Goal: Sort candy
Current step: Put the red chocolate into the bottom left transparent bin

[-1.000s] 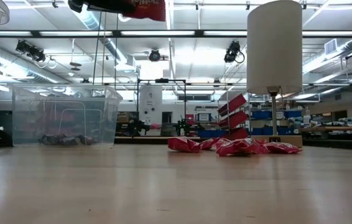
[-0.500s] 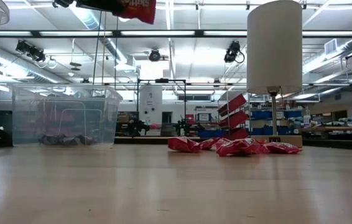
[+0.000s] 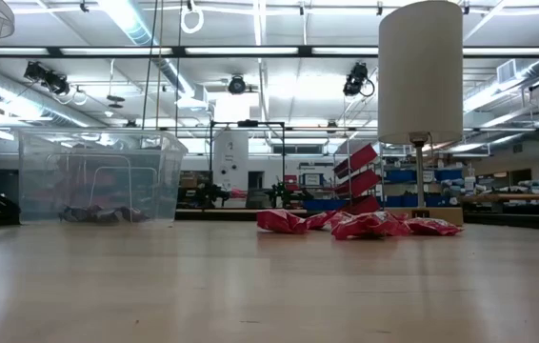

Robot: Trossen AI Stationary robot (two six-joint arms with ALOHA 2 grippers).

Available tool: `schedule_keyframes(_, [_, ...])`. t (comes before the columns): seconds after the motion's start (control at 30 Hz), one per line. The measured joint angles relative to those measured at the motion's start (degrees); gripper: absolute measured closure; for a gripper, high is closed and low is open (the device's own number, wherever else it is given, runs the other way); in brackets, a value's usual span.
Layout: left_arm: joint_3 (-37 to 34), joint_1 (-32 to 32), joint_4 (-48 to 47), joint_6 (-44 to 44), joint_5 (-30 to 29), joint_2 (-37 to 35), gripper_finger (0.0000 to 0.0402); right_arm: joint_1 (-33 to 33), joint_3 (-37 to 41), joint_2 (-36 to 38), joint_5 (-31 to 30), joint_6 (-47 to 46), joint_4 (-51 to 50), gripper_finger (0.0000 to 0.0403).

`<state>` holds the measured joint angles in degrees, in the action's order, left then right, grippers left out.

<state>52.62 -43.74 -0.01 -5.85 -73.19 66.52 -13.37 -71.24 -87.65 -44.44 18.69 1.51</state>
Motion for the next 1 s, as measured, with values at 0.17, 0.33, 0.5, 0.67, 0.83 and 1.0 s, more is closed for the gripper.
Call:
schedule_keyframes(0.17, [9.65,-4.69,-14.4,6.26,3.9,0.0,0.0401,1.78,0.0,5.22,1.42,-4.04,-9.58,0.0403])
schedule_keyframes(0.33, [21.36,-7.5,-38.61,24.31,15.98,-0.13,0.0401,4.75,-0.02,9.85,10.92,-10.43,-16.73,0.0403])
schedule_keyframes(0.5, [29.08,-7.33,-57.69,42.28,34.78,-0.2,0.0401,6.84,-0.02,10.99,15.97,-12.2,-19.49,0.0403])
schedule_keyframes(0.67, [29.97,-7.41,-64.6,51.86,50.89,-0.15,0.0401,7.98,-0.02,10.99,18.71,-12.76,-20.51,0.0403])
schedule_keyframes(0.83, [29.11,-7.39,-64.72,61.38,57.45,0.42,0.0401,8.35,-0.02,10.97,19.04,-12.73,-20.54,0.0403])
schedule_keyframes(1.0, [23.9,-7.37,-64.37,70.84,64.36,0.98,0.0401,8.35,-0.02,10.95,19.06,-13.15,-21.13,0.0403])
